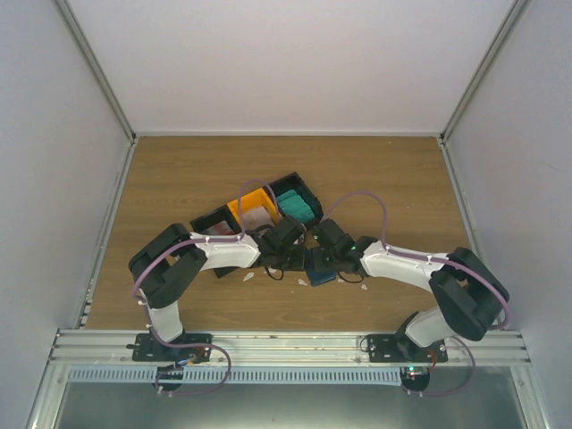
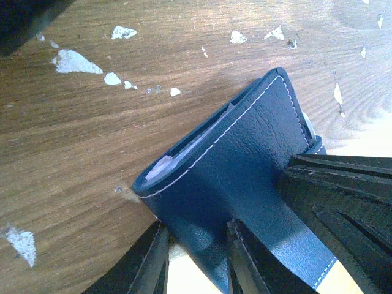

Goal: Put the credit cards into the card holder
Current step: Close the card holder at the center of the board.

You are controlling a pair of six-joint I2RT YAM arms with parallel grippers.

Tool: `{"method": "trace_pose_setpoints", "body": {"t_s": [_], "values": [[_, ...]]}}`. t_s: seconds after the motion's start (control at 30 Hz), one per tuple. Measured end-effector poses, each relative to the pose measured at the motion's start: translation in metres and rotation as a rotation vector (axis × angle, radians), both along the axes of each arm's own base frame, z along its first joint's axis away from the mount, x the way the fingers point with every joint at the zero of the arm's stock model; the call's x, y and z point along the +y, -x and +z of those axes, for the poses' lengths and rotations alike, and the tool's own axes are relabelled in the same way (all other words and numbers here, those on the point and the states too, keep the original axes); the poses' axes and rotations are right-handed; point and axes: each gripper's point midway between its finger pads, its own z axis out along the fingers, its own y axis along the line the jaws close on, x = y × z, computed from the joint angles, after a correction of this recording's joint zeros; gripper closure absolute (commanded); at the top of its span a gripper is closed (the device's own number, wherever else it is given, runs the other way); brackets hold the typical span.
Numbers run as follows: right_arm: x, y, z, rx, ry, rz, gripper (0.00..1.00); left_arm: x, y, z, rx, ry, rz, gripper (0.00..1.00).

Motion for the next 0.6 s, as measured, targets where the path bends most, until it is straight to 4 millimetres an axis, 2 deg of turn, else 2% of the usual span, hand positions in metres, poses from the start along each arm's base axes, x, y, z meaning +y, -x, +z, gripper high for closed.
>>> {"method": "trace_pose_setpoints", "body": {"t_s": [0.6], "values": [[-0.003, 0.017, 0.004, 0.037, -0.066, -0.042, 0.99, -0.004, 0.0, 0.0, 0.005, 0.018, -0.011, 0.71]]}}
